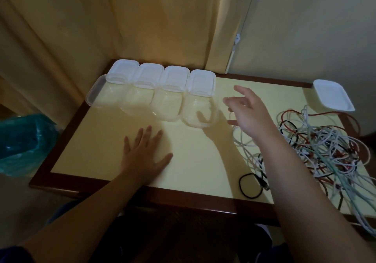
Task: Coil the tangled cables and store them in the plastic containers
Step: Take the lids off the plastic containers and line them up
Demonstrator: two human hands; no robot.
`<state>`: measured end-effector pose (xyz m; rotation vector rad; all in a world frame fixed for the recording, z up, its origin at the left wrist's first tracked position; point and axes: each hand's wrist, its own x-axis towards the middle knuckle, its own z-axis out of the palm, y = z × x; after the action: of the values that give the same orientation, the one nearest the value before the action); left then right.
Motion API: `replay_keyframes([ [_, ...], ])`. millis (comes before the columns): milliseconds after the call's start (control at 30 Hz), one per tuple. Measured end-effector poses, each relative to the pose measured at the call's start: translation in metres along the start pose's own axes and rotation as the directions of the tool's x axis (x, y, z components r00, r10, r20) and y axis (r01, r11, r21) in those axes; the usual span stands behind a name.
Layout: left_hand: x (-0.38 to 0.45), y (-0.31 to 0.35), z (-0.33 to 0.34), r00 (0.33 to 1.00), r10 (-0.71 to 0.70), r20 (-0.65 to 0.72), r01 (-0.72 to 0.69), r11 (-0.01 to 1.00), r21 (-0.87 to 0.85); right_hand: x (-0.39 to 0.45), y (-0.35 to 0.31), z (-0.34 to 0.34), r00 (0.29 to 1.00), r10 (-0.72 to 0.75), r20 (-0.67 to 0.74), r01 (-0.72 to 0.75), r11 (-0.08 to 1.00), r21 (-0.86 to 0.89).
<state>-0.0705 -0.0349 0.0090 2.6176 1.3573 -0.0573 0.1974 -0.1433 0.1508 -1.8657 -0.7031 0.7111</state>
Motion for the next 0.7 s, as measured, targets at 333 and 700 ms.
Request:
replay_keyframes([
  [333, 0.031, 0.149, -0.077, 0.869, 0.253, -0.425, -0.368, 0.905, -0.213, -0.028, 0.028, -0.14, 0.984, -0.013, -0.178, 0.084, 0.915, 0.394],
  [700, 0.156, 0.434, -0.087, 0.785, 0.49, -0.38, -0.592, 0.775, -0.224, -0.035, 0.093, -0.247, 0.877, -0.001, -0.48, 0.286, 0.804, 0.521],
])
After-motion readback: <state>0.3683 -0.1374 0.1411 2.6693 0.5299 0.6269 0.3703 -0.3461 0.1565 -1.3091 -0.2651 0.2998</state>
